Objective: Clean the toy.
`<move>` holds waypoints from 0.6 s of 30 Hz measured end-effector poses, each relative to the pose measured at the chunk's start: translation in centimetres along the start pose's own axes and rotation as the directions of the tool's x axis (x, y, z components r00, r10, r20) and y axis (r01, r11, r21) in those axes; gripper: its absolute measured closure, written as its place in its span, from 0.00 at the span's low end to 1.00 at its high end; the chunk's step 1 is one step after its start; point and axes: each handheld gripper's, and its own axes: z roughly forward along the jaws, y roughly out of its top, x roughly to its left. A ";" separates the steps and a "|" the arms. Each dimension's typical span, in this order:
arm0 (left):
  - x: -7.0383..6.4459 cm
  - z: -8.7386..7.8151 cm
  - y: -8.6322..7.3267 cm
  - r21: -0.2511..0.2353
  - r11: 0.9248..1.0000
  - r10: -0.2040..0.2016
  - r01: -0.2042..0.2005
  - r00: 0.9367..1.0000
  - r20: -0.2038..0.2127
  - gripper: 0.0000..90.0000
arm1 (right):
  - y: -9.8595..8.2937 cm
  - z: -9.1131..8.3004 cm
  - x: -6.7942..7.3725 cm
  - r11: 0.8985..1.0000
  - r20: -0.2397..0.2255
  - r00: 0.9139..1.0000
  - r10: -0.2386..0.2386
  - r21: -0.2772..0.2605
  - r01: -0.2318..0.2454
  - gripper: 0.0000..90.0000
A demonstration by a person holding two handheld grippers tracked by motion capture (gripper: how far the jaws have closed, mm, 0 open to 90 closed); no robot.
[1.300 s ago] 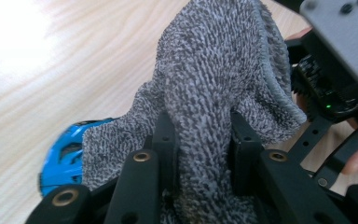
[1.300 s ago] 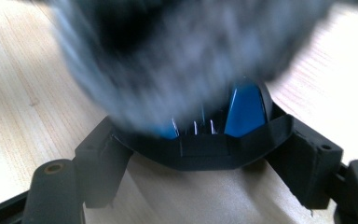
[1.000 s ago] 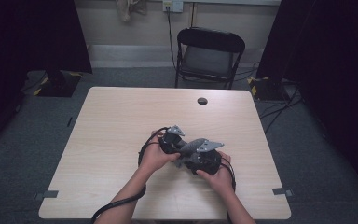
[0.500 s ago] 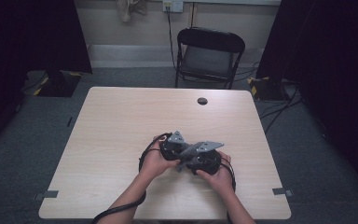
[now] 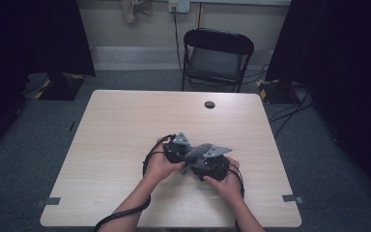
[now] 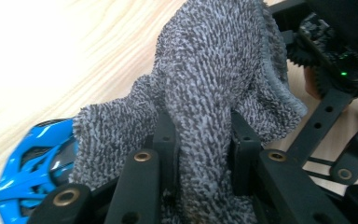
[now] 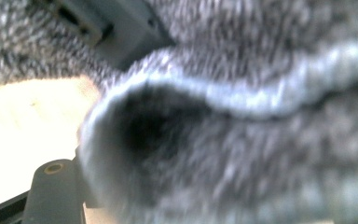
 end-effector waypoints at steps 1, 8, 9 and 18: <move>0.1 -0.1 0.0 0.002 1.000 -0.002 0.002 1.000 -0.001 0.78 | 0.0 0.0 0.0 1.000 0.000 1.000 -0.001 0.000 0.001 0.28; 0.9 -0.3 0.2 0.008 0.999 -0.035 0.035 0.999 -0.009 0.78 | 0.0 0.0 0.0 1.000 0.000 1.000 0.000 0.000 0.000 0.28; 1.0 -0.4 0.2 0.008 0.999 -0.042 0.042 0.999 -0.016 0.78 | 0.0 0.0 0.0 1.000 0.000 1.000 -0.001 0.000 0.001 0.28; 2.7 -1.1 -0.2 0.022 0.998 -0.064 0.065 0.996 -0.062 0.78 | 0.0 0.0 0.0 1.000 -0.001 1.000 -0.002 -0.001 0.002 0.28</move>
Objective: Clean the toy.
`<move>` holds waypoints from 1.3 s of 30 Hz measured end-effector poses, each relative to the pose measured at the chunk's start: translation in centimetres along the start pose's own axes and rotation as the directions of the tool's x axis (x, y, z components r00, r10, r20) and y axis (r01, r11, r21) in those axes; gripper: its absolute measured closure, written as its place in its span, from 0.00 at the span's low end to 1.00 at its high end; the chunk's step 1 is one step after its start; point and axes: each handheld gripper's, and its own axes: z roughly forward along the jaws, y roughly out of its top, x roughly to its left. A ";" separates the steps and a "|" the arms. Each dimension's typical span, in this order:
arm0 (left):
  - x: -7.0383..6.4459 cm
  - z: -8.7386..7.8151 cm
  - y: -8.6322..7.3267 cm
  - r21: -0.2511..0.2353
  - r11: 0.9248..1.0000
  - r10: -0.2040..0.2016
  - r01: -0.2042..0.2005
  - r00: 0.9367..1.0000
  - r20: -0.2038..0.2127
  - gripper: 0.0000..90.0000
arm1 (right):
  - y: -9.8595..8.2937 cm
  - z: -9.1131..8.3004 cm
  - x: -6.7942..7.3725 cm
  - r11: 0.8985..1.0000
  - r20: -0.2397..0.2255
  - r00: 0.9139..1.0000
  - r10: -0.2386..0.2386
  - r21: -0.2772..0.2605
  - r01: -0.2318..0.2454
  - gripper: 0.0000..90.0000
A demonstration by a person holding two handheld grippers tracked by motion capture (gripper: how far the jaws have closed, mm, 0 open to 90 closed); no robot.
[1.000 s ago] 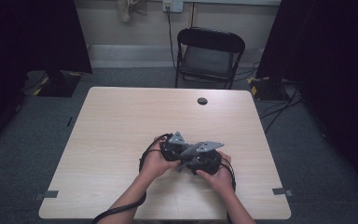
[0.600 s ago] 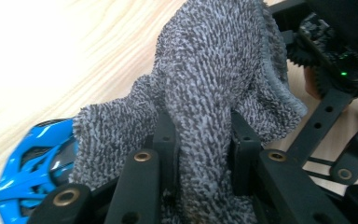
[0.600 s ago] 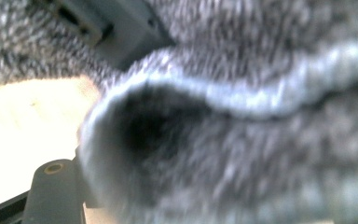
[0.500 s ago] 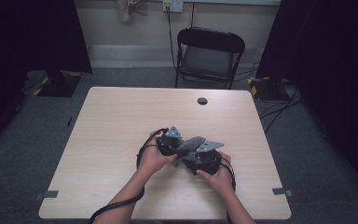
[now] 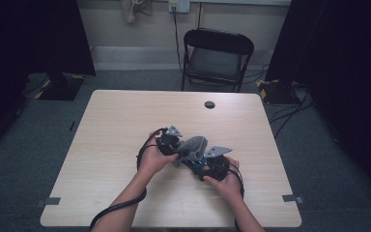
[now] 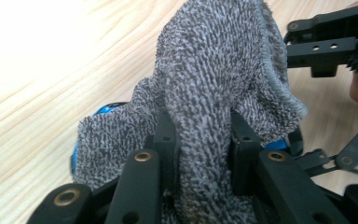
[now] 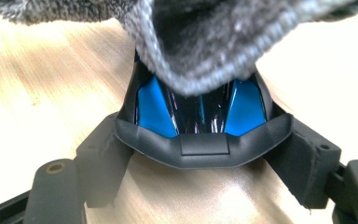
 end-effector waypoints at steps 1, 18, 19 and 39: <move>0.1 0.0 -0.1 0.002 1.000 -0.002 0.002 1.000 -0.001 0.78 | 0.0 0.0 0.0 1.000 0.000 1.000 0.000 0.000 0.000 0.28; 1.9 -0.2 -0.4 0.030 0.999 -0.026 0.028 0.998 -0.064 0.78 | 0.0 0.0 0.0 1.000 0.000 1.000 0.001 0.000 -0.001 0.28; 1.9 -0.2 -0.4 0.030 0.999 -0.026 0.028 0.998 -0.064 0.78 | 0.0 0.0 0.0 1.000 0.001 1.000 0.002 0.000 -0.002 0.28; 5.5 -2.0 -2.2 0.034 0.988 -0.143 0.152 0.974 -0.176 0.78 | 0.0 0.0 0.0 1.000 0.002 1.000 0.003 0.001 -0.003 0.28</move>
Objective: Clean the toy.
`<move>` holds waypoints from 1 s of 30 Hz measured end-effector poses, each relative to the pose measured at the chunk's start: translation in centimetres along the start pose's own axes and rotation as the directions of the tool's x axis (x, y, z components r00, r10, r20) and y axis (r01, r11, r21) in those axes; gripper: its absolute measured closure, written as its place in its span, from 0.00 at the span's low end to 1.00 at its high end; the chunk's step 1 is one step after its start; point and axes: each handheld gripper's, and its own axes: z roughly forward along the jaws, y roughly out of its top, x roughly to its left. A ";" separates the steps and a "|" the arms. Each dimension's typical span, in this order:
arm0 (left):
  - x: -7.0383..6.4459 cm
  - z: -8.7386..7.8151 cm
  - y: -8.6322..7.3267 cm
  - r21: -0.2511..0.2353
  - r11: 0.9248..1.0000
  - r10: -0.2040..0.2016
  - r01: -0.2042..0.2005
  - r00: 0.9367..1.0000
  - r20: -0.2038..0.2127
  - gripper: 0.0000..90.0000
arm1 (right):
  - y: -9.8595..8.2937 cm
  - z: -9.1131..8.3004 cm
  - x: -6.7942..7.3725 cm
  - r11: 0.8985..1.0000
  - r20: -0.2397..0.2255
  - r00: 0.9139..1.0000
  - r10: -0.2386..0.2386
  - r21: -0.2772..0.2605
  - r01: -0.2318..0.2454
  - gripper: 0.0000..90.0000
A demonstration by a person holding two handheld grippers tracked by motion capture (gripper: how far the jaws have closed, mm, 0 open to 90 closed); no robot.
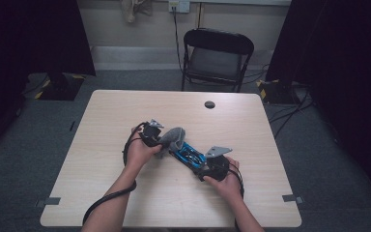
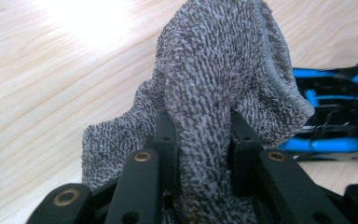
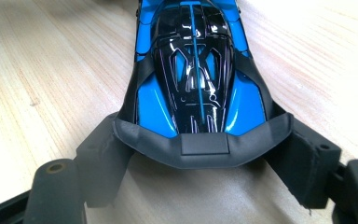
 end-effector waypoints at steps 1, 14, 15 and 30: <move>0.2 -0.2 -0.1 0.000 1.000 0.000 0.000 1.000 -0.008 0.78 | 0.0 0.0 0.0 1.000 0.000 1.000 0.000 0.000 0.000 0.28; -0.2 -1.1 -2.4 -0.033 0.999 0.012 -0.008 0.994 0.106 0.65 | 0.0 0.0 0.1 1.000 0.004 1.000 0.004 0.000 -0.004 0.28; -0.2 -1.1 -2.5 -0.034 0.999 0.025 -0.021 0.994 0.110 0.61 | 0.0 0.0 0.1 1.000 0.004 1.000 0.004 0.000 -0.004 0.28; 1.8 -1.9 -2.9 -0.114 0.984 0.153 -0.140 0.982 0.112 0.34 | 0.0 0.0 0.1 1.000 0.005 1.000 0.005 0.000 -0.005 0.28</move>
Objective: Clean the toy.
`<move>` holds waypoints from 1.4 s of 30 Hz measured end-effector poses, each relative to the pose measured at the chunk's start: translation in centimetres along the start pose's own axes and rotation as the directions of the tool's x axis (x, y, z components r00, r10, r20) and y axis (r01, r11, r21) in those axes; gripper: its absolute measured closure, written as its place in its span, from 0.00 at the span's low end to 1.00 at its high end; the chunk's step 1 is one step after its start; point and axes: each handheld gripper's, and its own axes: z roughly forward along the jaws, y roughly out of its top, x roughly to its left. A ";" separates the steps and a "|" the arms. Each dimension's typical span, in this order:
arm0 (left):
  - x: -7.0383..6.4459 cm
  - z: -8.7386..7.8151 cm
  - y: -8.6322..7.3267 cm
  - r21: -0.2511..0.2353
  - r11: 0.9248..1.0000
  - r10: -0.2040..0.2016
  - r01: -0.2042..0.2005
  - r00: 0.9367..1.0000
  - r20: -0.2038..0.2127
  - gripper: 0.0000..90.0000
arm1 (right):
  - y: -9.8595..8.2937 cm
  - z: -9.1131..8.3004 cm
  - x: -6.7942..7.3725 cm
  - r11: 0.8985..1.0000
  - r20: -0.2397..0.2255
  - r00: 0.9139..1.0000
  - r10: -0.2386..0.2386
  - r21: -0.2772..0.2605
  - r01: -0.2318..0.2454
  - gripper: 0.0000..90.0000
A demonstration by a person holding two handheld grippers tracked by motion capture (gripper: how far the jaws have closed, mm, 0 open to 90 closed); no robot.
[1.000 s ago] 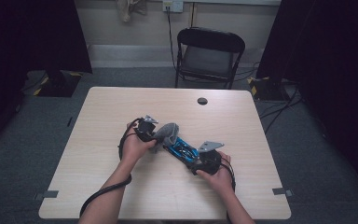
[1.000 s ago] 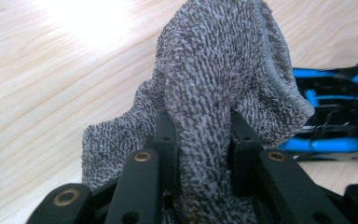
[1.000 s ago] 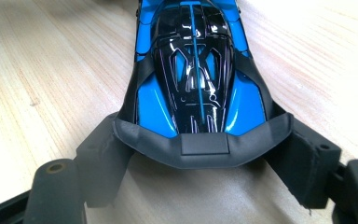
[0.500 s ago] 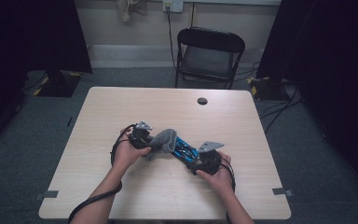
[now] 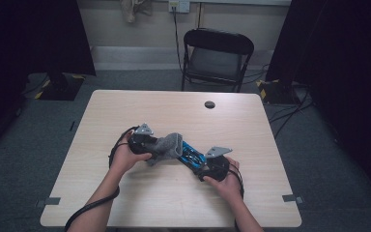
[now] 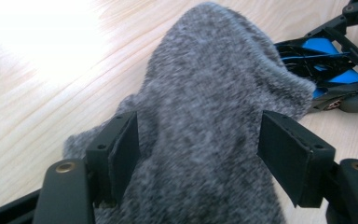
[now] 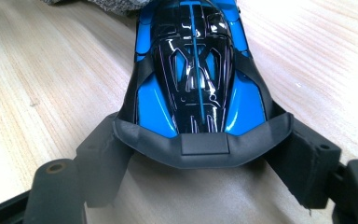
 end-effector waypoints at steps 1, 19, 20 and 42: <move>0.0 0.0 0.0 0.000 1.000 0.000 0.000 1.000 0.000 0.34 | 0.0 0.0 0.0 1.000 0.000 1.000 0.000 0.000 0.000 0.28; -1.6 0.9 0.0 0.117 0.993 -0.012 0.014 1.000 -0.025 0.81 | 0.0 0.0 0.0 1.000 0.003 1.000 0.002 -0.002 -0.002 0.28; -2.3 0.4 0.8 0.111 0.993 -0.031 0.032 0.999 -0.009 0.81 | 0.0 0.0 0.1 1.000 0.003 1.000 0.003 -0.001 -0.003 0.28; -10.8 5.3 5.2 0.065 0.994 0.081 -0.092 0.984 0.160 0.82 | 0.0 0.0 0.0 1.000 0.003 1.000 0.003 -0.002 -0.003 0.28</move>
